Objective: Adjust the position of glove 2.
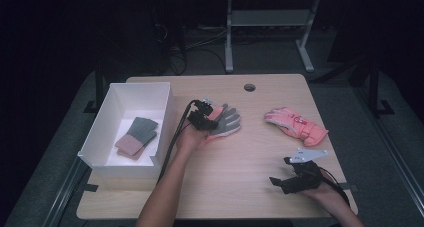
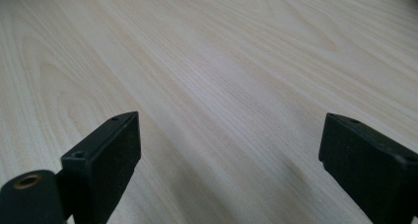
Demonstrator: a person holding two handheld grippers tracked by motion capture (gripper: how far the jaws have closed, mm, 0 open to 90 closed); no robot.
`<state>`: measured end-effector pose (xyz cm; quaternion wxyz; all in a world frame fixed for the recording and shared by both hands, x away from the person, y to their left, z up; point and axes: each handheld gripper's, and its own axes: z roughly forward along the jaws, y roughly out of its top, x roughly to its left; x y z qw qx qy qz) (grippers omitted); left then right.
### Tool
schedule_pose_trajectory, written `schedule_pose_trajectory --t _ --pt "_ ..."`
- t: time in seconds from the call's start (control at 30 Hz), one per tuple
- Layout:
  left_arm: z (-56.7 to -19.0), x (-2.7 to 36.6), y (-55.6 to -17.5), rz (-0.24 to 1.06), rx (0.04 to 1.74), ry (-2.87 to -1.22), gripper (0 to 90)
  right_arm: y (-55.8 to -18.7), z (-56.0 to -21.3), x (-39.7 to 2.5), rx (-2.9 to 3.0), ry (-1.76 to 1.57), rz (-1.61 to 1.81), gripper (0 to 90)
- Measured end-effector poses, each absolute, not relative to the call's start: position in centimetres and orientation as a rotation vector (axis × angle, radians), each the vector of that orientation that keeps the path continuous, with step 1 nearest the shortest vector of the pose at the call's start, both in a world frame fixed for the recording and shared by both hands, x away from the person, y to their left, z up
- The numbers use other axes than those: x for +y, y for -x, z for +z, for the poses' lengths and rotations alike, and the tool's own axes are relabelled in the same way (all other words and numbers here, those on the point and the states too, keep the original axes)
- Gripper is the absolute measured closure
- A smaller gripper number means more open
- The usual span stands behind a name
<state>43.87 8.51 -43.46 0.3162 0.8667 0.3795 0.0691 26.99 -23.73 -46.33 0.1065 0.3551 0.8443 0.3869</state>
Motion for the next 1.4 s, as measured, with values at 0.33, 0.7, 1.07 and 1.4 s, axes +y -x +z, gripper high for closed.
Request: schedule_pose_trajectory --t 0.33,0.7,1.07,1.4 --pt "-43.2 7.4 -40.4 0.095 0.896 -2.315 90.0 -26.9 -46.3 -23.6 2.49 -1.046 1.128 8.5" --pt "-43.0 5.9 -36.5 0.044 0.808 -2.343 90.0 -26.8 -46.2 -23.4 2.488 -1.041 1.131 8.4" --pt "-41.2 5.1 -34.9 0.053 0.73 -2.333 89.9 -26.7 -46.1 -23.6 2.484 -1.039 1.133 8.5" --pt "-41.2 8.8 -38.5 0.169 0.876 -2.311 89.9 -26.5 -46.2 -23.7 2.478 -1.052 1.126 8.5"
